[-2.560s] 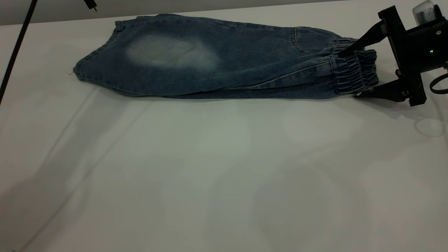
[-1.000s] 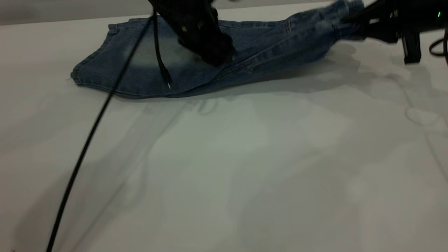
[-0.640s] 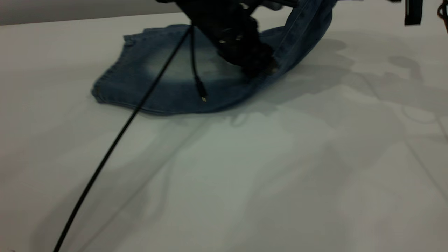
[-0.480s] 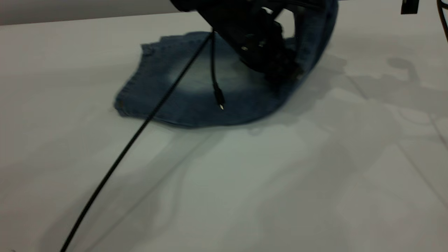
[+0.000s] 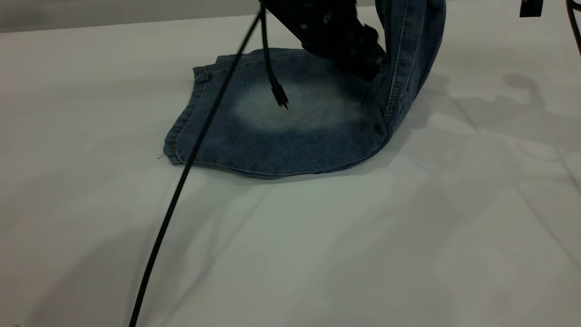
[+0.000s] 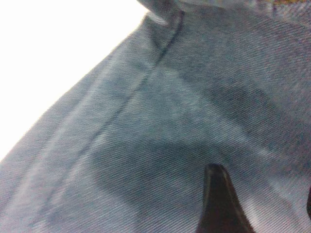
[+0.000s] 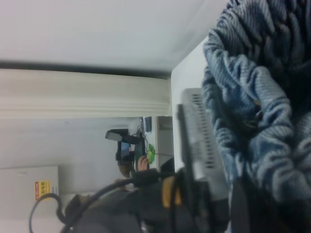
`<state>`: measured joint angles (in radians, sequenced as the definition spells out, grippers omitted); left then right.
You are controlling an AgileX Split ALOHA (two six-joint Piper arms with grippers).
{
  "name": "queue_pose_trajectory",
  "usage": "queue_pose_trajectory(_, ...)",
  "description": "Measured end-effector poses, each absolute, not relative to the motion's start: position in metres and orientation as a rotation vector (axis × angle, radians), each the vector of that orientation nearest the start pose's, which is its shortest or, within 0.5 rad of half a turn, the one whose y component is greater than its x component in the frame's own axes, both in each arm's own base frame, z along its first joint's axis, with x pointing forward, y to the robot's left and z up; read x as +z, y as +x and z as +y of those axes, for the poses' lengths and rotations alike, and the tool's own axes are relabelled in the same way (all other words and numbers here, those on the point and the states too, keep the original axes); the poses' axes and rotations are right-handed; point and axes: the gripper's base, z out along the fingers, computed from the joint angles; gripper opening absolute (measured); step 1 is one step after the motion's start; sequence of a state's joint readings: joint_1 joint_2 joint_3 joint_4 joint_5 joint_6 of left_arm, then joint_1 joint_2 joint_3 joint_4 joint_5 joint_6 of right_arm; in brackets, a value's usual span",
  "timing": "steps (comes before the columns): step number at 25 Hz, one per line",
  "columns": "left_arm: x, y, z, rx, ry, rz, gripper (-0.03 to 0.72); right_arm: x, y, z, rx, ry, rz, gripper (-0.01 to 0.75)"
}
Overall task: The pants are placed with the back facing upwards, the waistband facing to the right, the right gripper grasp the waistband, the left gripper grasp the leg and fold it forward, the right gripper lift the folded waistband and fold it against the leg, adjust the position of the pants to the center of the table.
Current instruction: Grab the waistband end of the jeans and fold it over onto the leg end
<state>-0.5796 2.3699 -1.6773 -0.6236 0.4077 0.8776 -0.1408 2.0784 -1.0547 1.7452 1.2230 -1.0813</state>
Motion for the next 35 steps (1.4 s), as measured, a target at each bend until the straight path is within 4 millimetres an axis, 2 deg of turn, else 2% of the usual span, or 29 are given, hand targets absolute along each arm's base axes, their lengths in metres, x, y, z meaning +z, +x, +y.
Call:
queue_pose_trajectory(2, 0.099, 0.412, -0.28, -0.387, 1.179, 2.253, 0.383, 0.146, 0.376, 0.032, 1.704, 0.365, 2.115, 0.074)
queue_pose_trajectory(7, 0.093, 0.42, -0.248, -0.351, 1.22, 2.366, 0.383, 0.146, 0.376, 0.032, 1.702, 0.361, 2.115, 0.074)
queue_pose_trajectory(13, 0.076, 0.415, -0.237, -0.28, 1.335, 2.402, 0.383, 0.146, 0.376, 0.032, 1.694, 0.348, 2.115, 0.074)
queue_pose_trajectory(18, 0.054, 0.408, -0.242, -0.304, 1.335, 2.439, 0.383, 0.146, 0.376, 0.032, 1.695, 0.348, 2.114, 0.074)
queue_pose_trajectory(22, 0.051, 0.405, -0.252, -0.33, 1.326, 2.42, 0.383, 0.15, 0.375, 0.033, 1.687, 0.335, 2.114, 0.074)
queue_pose_trajectory(29, 0.044, 0.393, -0.274, -0.399, 1.343, 2.39, 0.383, 0.172, 0.372, 0.042, 1.684, 0.254, 2.087, 0.074)
queue_pose_trajectory(32, 0.044, 0.392, -0.276, -0.426, 1.324, 2.392, 0.383, 0.174, 0.37, 0.054, 1.703, 0.219, 2.095, 0.074)
queue_pose_trajectory(35, 0.051, 0.393, -0.273, -0.432, 1.322, 2.392, 0.383, 0.174, 0.37, 0.057, 1.708, 0.201, 2.097, 0.074)
